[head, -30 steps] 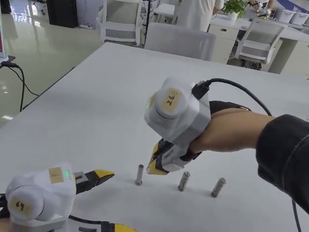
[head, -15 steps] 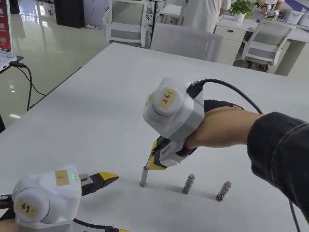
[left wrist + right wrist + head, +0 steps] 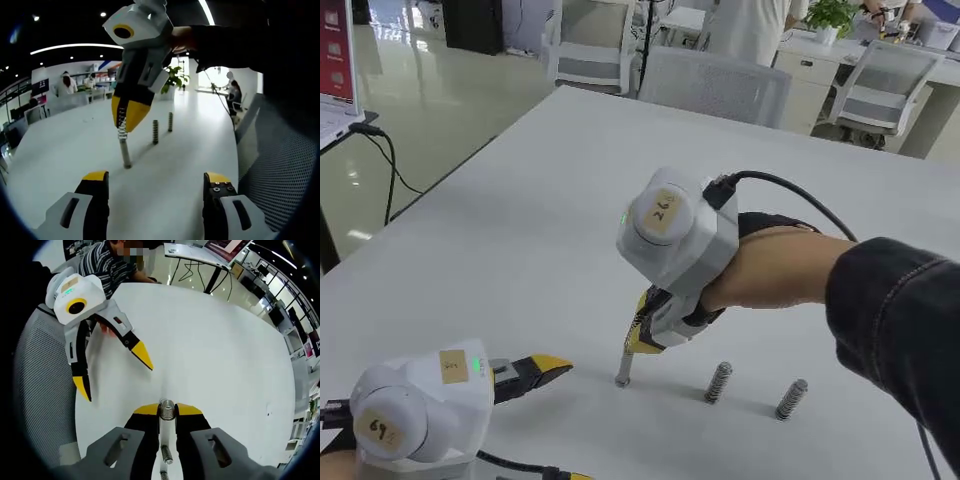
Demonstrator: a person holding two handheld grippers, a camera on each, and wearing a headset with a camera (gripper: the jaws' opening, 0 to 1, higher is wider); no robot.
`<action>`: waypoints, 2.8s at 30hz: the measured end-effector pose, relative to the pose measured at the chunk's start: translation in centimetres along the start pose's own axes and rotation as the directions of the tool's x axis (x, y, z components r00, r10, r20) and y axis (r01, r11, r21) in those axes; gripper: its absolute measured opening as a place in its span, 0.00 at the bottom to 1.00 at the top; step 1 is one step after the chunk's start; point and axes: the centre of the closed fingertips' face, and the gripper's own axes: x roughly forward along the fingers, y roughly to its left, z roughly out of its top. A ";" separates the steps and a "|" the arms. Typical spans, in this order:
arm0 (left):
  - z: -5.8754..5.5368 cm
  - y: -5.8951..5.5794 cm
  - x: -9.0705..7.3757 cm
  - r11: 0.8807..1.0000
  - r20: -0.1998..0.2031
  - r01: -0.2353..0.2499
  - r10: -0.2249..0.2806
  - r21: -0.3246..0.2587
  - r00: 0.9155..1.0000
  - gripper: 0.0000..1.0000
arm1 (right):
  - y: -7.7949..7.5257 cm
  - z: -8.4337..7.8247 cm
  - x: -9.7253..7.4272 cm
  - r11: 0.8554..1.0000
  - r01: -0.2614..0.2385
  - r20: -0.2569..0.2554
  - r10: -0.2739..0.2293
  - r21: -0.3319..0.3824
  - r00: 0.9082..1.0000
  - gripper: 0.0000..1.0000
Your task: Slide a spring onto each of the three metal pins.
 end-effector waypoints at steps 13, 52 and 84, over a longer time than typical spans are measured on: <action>0.1 0.0 -0.1 1.000 0.010 0.002 -0.002 0.000 1.000 0.71 | 0.0 -0.7 1.4 1.000 -0.023 -0.040 0.024 0.007 0.999 0.09; -0.3 0.1 -0.2 1.000 0.006 -0.004 0.005 -0.015 1.000 0.69 | 1.2 -2.7 4.8 0.997 -0.071 -0.133 0.073 0.014 0.988 0.09; -0.3 -0.2 -0.2 1.000 -0.004 -0.003 0.003 -0.007 1.000 0.69 | 1.2 -5.5 4.7 0.993 -0.071 -0.116 0.082 0.095 0.990 0.27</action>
